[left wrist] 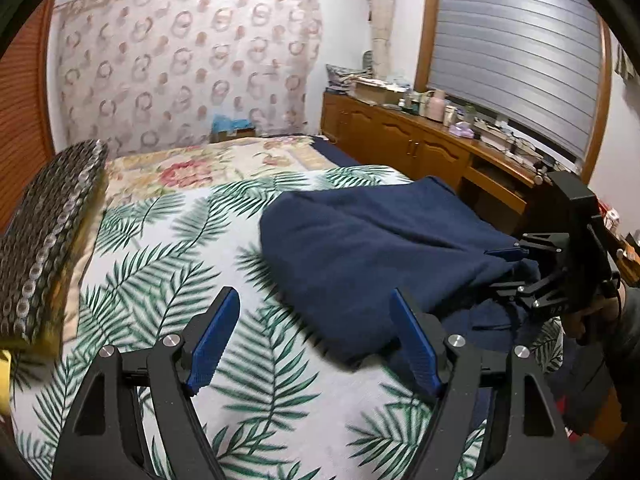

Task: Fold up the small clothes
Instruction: 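Grasp the folded shirt edge with the right gripper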

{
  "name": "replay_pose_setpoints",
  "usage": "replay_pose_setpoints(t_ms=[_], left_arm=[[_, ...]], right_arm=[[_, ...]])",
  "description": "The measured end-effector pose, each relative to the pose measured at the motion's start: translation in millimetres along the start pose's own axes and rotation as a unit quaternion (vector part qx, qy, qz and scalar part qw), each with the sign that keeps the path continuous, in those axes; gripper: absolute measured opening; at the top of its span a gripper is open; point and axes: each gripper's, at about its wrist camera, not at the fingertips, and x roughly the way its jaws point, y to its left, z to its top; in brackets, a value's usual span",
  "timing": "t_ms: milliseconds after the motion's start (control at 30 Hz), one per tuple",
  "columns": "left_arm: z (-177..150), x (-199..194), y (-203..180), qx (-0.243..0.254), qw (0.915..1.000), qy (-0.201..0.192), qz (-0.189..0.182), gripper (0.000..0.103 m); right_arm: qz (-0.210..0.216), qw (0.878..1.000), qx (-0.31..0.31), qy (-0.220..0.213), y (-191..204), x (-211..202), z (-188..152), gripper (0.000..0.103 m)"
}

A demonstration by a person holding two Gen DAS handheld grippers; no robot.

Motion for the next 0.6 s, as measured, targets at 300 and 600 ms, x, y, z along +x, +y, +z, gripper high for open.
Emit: replay_pose_setpoints(t_ms=[300, 600], left_arm=[[-8.2, -2.8, 10.9, -0.013, 0.9998, -0.002, 0.012, 0.078], [-8.9, -12.3, 11.1, -0.013, 0.9998, -0.015, 0.009, 0.078]], right_arm=[[0.026, 0.999, -0.026, -0.022, 8.2, -20.1, 1.9, 0.012], [-0.003, 0.994, 0.003, -0.11, -2.8, -98.0, 10.4, 0.011]])
